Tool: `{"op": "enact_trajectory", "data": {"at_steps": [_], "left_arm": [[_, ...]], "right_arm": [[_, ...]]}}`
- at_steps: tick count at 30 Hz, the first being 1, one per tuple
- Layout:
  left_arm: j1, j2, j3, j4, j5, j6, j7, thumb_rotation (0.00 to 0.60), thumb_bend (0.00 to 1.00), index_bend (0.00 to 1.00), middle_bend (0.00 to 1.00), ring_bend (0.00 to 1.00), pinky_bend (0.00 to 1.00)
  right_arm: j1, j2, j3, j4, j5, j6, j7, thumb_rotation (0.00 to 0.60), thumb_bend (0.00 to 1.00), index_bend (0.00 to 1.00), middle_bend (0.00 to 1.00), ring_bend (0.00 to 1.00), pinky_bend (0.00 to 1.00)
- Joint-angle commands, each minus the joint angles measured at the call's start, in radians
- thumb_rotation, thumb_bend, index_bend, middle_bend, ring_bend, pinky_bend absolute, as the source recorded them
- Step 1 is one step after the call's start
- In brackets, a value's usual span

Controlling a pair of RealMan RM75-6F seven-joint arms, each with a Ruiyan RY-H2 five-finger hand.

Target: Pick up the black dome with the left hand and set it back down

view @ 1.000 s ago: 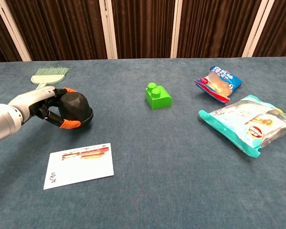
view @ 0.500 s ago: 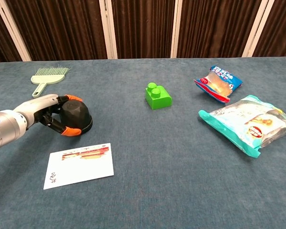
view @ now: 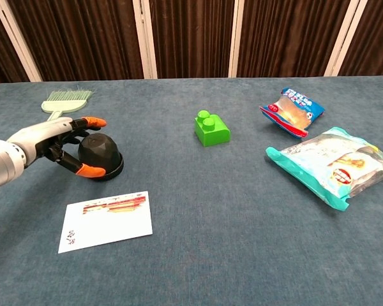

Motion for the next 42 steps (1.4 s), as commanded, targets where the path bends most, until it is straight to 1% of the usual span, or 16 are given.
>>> {"op": "enact_trajectory", "data": {"at_steps": [1, 5, 11, 15, 22, 25, 30, 33, 37, 42], "left_arm": [[0.003, 0.002, -0.001, -0.005, -0.008, 0.003, 0.008, 0.600, 0.32, 0.09, 0.11, 0.00, 0.00], [0.004, 0.006, -0.003, -0.012, -0.022, 0.006, 0.024, 0.600, 0.38, 0.09, 0.17, 0.00, 0.00], [0.004, 0.005, -0.009, -0.020, -0.027, 0.016, 0.036, 0.600, 0.47, 0.11, 0.23, 0.00, 0.00], [0.007, -0.001, -0.020, -0.022, -0.017, 0.029, 0.020, 0.600, 0.53, 0.12, 0.27, 0.00, 0.00], [0.009, -0.003, -0.036, -0.028, -0.014, 0.040, 0.011, 0.600, 0.63, 0.15, 0.31, 0.00, 0.00], [0.012, 0.008, -0.043, -0.050, -0.008, 0.037, -0.005, 0.600, 0.63, 0.15, 0.31, 0.00, 0.00], [0.014, 0.044, -0.059, -0.122, 0.021, 0.042, -0.027, 0.600, 0.63, 0.15, 0.30, 0.00, 0.00], [0.008, 0.050, -0.072, -0.150, 0.029, 0.048, -0.027, 0.600, 0.62, 0.15, 0.29, 0.00, 0.00], [-0.018, 0.027, -0.087, -0.143, 0.010, 0.040, -0.006, 0.600, 0.62, 0.15, 0.28, 0.00, 0.00], [-0.068, -0.022, -0.092, -0.105, -0.027, 0.023, 0.060, 0.600, 0.62, 0.15, 0.25, 0.00, 0.00]], "right_arm": [[0.000, 0.001, -0.001, -0.001, 0.000, 0.000, 0.000, 0.600, 0.21, 0.00, 0.01, 0.11, 0.01], [-0.001, 0.001, -0.001, -0.002, 0.001, -0.001, -0.001, 0.600, 0.21, 0.00, 0.01, 0.11, 0.01], [0.002, 0.000, 0.000, -0.003, 0.003, -0.006, -0.001, 0.600, 0.21, 0.00, 0.01, 0.11, 0.01], [0.002, 0.002, 0.001, -0.005, 0.005, -0.006, 0.000, 0.600, 0.21, 0.00, 0.01, 0.11, 0.01], [0.003, 0.003, 0.001, -0.006, 0.006, -0.008, 0.003, 0.600, 0.21, 0.00, 0.01, 0.11, 0.01], [0.003, 0.004, 0.001, -0.007, 0.005, -0.008, 0.003, 0.600, 0.21, 0.00, 0.01, 0.11, 0.01], [0.003, 0.005, 0.001, -0.011, 0.005, -0.006, 0.000, 0.600, 0.21, 0.00, 0.01, 0.11, 0.01], [0.002, 0.006, 0.000, -0.014, 0.004, -0.004, -0.001, 0.600, 0.21, 0.00, 0.01, 0.11, 0.01], [0.002, 0.007, 0.002, -0.017, 0.006, -0.003, -0.002, 0.600, 0.21, 0.00, 0.01, 0.11, 0.01], [0.002, 0.009, -0.003, -0.017, 0.001, -0.006, 0.001, 0.600, 0.21, 0.00, 0.01, 0.11, 0.01]]}}
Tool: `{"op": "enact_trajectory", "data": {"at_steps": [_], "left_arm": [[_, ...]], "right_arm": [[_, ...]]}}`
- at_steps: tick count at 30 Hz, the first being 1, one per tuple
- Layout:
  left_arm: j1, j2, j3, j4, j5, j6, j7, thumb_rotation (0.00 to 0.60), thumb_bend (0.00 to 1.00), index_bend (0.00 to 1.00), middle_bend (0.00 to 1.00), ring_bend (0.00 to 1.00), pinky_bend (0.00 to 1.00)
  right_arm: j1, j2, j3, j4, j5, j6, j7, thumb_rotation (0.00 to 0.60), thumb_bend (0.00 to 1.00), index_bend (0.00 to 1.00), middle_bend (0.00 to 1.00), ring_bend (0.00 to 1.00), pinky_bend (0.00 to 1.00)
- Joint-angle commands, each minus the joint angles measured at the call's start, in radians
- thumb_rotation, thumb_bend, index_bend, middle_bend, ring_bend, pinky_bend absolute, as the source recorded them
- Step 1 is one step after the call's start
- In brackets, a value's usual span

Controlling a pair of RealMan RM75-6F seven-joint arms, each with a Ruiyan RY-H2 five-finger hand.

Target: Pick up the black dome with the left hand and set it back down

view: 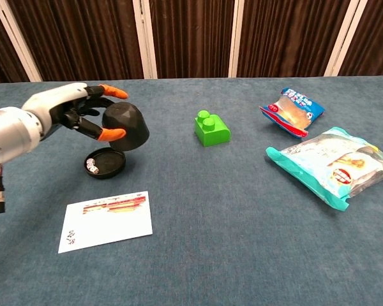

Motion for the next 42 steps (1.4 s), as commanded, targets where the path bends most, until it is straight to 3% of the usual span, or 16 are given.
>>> {"op": "enact_trajectory", "data": {"at_steps": [1, 10, 13, 17, 20, 24, 28, 33, 39, 42], "left_arm": [[-0.033, -0.036, -0.004, 0.027, -0.026, -0.010, 0.042, 0.600, 0.61, 0.15, 0.25, 0.00, 0.00], [-0.088, -0.116, -0.011, 0.121, -0.074, -0.044, 0.077, 0.600, 0.59, 0.15, 0.21, 0.00, 0.00], [-0.099, -0.136, -0.011, 0.153, -0.078, -0.061, 0.071, 0.600, 0.58, 0.15, 0.14, 0.00, 0.00], [-0.111, -0.136, 0.004, 0.175, -0.096, -0.103, 0.081, 0.600, 0.49, 0.13, 0.01, 0.00, 0.00], [-0.117, -0.126, 0.014, 0.179, -0.100, -0.125, 0.092, 0.600, 0.39, 0.10, 0.00, 0.00, 0.00], [-0.119, -0.088, 0.025, 0.153, -0.114, -0.167, 0.095, 0.600, 0.34, 0.06, 0.00, 0.00, 0.00], [-0.100, -0.027, 0.020, 0.068, -0.098, -0.158, 0.071, 0.600, 0.33, 0.04, 0.00, 0.00, 0.00], [-0.011, 0.095, 0.012, -0.137, 0.032, -0.016, 0.019, 0.600, 0.33, 0.03, 0.00, 0.00, 0.00], [0.119, 0.328, 0.082, -0.415, 0.143, 0.170, 0.137, 0.600, 0.34, 0.03, 0.00, 0.00, 0.00], [0.213, 0.430, 0.133, -0.523, 0.230, 0.315, 0.201, 0.600, 0.34, 0.06, 0.00, 0.00, 0.00]], "right_arm": [[-0.002, -0.002, -0.003, 0.001, -0.002, 0.001, 0.000, 0.600, 0.21, 0.00, 0.01, 0.11, 0.01], [0.002, -0.007, 0.002, 0.014, 0.006, -0.005, 0.008, 0.600, 0.21, 0.00, 0.01, 0.11, 0.01], [0.004, -0.005, 0.005, 0.020, 0.010, -0.009, 0.015, 0.600, 0.21, 0.00, 0.01, 0.11, 0.01], [0.003, -0.005, 0.002, 0.021, 0.009, -0.010, 0.017, 0.600, 0.21, 0.00, 0.01, 0.11, 0.01], [0.002, -0.006, 0.001, 0.020, 0.008, -0.009, 0.016, 0.600, 0.21, 0.00, 0.01, 0.11, 0.01], [0.004, -0.005, 0.003, 0.017, 0.010, -0.010, 0.014, 0.600, 0.21, 0.00, 0.01, 0.11, 0.01], [0.005, -0.007, 0.003, 0.020, 0.008, -0.010, 0.015, 0.600, 0.21, 0.00, 0.01, 0.11, 0.01], [0.002, -0.006, 0.000, 0.014, -0.001, -0.002, 0.013, 0.600, 0.21, 0.00, 0.01, 0.11, 0.01], [-0.004, 0.000, -0.003, 0.003, -0.009, 0.011, 0.011, 0.600, 0.21, 0.00, 0.01, 0.11, 0.01], [-0.003, 0.001, -0.003, 0.000, -0.014, 0.013, 0.010, 0.600, 0.21, 0.00, 0.01, 0.11, 0.01]]}}
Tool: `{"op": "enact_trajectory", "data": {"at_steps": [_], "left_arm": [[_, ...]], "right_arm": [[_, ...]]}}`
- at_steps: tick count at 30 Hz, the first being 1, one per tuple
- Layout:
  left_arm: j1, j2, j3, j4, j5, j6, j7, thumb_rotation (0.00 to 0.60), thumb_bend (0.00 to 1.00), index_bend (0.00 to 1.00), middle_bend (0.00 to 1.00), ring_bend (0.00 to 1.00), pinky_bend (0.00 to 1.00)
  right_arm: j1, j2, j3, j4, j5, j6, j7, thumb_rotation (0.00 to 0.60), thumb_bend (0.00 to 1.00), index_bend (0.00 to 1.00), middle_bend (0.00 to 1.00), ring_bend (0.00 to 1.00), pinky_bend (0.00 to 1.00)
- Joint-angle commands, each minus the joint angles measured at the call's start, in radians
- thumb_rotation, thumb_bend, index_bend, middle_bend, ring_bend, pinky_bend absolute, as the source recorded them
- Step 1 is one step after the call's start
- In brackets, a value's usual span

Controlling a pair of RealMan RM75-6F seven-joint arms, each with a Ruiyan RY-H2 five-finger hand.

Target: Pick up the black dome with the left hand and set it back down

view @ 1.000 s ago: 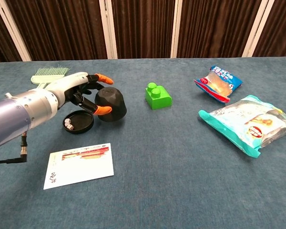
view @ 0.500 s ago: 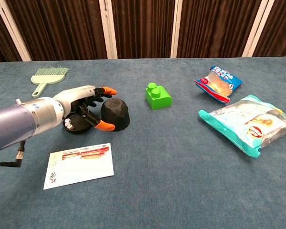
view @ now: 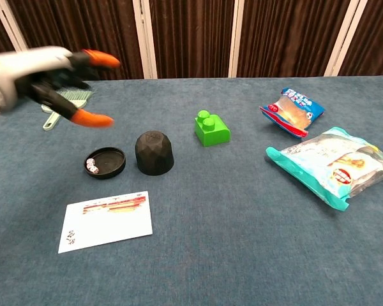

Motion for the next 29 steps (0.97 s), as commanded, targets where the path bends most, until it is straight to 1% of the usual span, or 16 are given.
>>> {"op": "enact_trajectory", "data": {"at_steps": [1, 2, 4, 5, 8, 10, 11, 12, 14, 18, 25, 29], "left_arm": [[0.167, 0.180, 0.095, -0.176, 0.150, 0.234, 0.122, 0.600, 0.34, 0.07, 0.00, 0.00, 0.00], [0.203, 0.211, 0.126, -0.198, 0.181, 0.278, 0.150, 0.600, 0.34, 0.08, 0.00, 0.00, 0.00], [0.254, 0.253, 0.168, -0.214, 0.201, 0.337, 0.200, 0.600, 0.34, 0.10, 0.00, 0.00, 0.00], [0.292, 0.280, 0.197, -0.221, 0.204, 0.383, 0.241, 0.600, 0.34, 0.10, 0.00, 0.00, 0.00], [0.360, 0.298, 0.229, -0.215, 0.229, 0.478, 0.272, 0.600, 0.34, 0.10, 0.00, 0.00, 0.00], [0.409, 0.302, 0.251, -0.200, 0.241, 0.532, 0.249, 0.600, 0.34, 0.10, 0.00, 0.00, 0.00], [0.421, 0.305, 0.256, -0.196, 0.243, 0.543, 0.236, 0.600, 0.34, 0.10, 0.00, 0.00, 0.00], [0.454, 0.312, 0.270, -0.181, 0.247, 0.567, 0.188, 0.600, 0.34, 0.10, 0.00, 0.00, 0.00], [0.492, 0.328, 0.285, -0.145, 0.244, 0.576, 0.116, 0.600, 0.34, 0.10, 0.00, 0.00, 0.00], [0.521, 0.354, 0.283, -0.113, 0.212, 0.553, 0.018, 0.600, 0.34, 0.10, 0.00, 0.00, 0.00], [0.556, 0.373, 0.268, -0.068, 0.257, 0.565, -0.119, 0.600, 0.35, 0.10, 0.00, 0.00, 0.00], [0.572, 0.381, 0.267, -0.047, 0.271, 0.569, -0.156, 0.600, 0.35, 0.10, 0.00, 0.00, 0.00]], "right_arm": [[0.001, 0.000, 0.001, 0.000, -0.002, 0.000, 0.001, 0.600, 0.21, 0.00, 0.01, 0.11, 0.01], [0.000, 0.001, 0.000, -0.001, -0.005, 0.004, 0.002, 0.600, 0.21, 0.00, 0.01, 0.11, 0.01], [-0.001, 0.001, 0.001, -0.004, -0.009, 0.009, 0.001, 0.600, 0.21, 0.00, 0.01, 0.11, 0.01], [-0.002, 0.001, 0.001, -0.006, -0.011, 0.013, -0.001, 0.600, 0.21, 0.00, 0.01, 0.11, 0.01], [-0.003, 0.000, 0.001, -0.009, -0.018, 0.022, -0.002, 0.600, 0.21, 0.00, 0.01, 0.11, 0.01], [-0.005, -0.003, 0.002, -0.007, -0.023, 0.031, -0.011, 0.600, 0.21, 0.00, 0.01, 0.11, 0.01], [-0.005, -0.004, 0.003, -0.006, -0.023, 0.034, -0.015, 0.600, 0.21, 0.00, 0.01, 0.11, 0.01], [-0.007, -0.008, 0.006, -0.001, -0.022, 0.041, -0.031, 0.600, 0.21, 0.00, 0.01, 0.11, 0.01], [-0.010, -0.016, 0.011, 0.006, -0.018, 0.055, -0.051, 0.600, 0.21, 0.00, 0.01, 0.11, 0.01], [-0.019, -0.027, 0.024, 0.022, -0.019, 0.091, -0.063, 0.600, 0.21, 0.00, 0.01, 0.11, 0.01], [-0.029, -0.030, 0.034, 0.028, -0.040, 0.137, -0.038, 0.600, 0.21, 0.00, 0.01, 0.11, 0.01], [-0.030, -0.019, 0.031, 0.021, -0.046, 0.135, -0.028, 0.600, 0.21, 0.00, 0.01, 0.11, 0.01]]}}
